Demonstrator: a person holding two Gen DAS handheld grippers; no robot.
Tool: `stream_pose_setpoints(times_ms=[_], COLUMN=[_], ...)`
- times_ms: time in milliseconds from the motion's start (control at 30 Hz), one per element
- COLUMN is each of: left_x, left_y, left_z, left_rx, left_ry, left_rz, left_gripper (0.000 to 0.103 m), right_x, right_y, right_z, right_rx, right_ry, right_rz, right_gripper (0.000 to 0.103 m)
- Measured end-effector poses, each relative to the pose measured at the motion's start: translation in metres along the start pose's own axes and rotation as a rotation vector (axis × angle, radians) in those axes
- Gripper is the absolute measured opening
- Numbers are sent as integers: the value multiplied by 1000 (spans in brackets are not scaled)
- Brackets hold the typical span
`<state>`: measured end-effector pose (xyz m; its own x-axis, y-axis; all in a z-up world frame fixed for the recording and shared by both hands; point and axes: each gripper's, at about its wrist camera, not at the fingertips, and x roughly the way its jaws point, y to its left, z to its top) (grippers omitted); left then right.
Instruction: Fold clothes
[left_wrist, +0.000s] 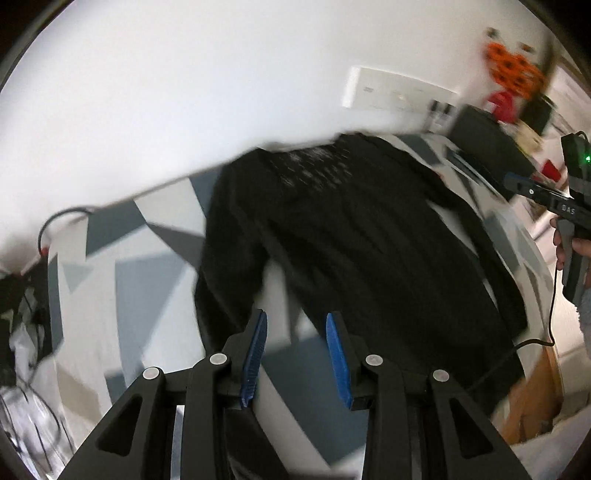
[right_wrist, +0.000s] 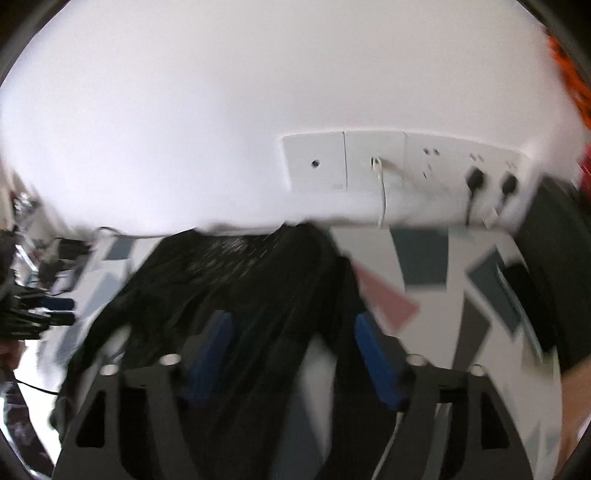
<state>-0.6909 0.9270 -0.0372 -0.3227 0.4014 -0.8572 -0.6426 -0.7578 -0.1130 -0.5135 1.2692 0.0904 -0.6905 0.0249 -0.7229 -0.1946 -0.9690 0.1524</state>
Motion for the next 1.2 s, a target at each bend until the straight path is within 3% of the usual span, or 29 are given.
stream_pose_setpoints(times_ms=[100,200,233,367,567,700,900,1200], left_x=[-7,-13,-14,-5,1,7,33,28], left_y=[-25,-51,-59,-86,-119,-149,-172,-149], left_z=[-41,-81,-91,-125,-159,-169,-166,-160], left_rx=[50,112,130,156,90,86,65,-62], left_ry=[-9,3,10,60,75,71,44,-4], left_rz=[-73,-128,-139,-138,-166,-136,-4,64], left_gripper=[42,66,79,79,79,79,79,79], right_x=[-40,-76,-88,-102,-95,-87,-77,-67], right_y=[22,47,53,77,98,91,85,101], right_z=[-45,-101,-118,-178,-229,-237,-246,-241], right_rx=[-17,-72,-88,-167,-247,-266,-333,-365], right_ry=[21,78,104,198,243,231,227,172], right_rz=[-36,-92,-101,-113,-94,-54,-15,55], right_gripper=[90,90,90,90,90,90,90,90])
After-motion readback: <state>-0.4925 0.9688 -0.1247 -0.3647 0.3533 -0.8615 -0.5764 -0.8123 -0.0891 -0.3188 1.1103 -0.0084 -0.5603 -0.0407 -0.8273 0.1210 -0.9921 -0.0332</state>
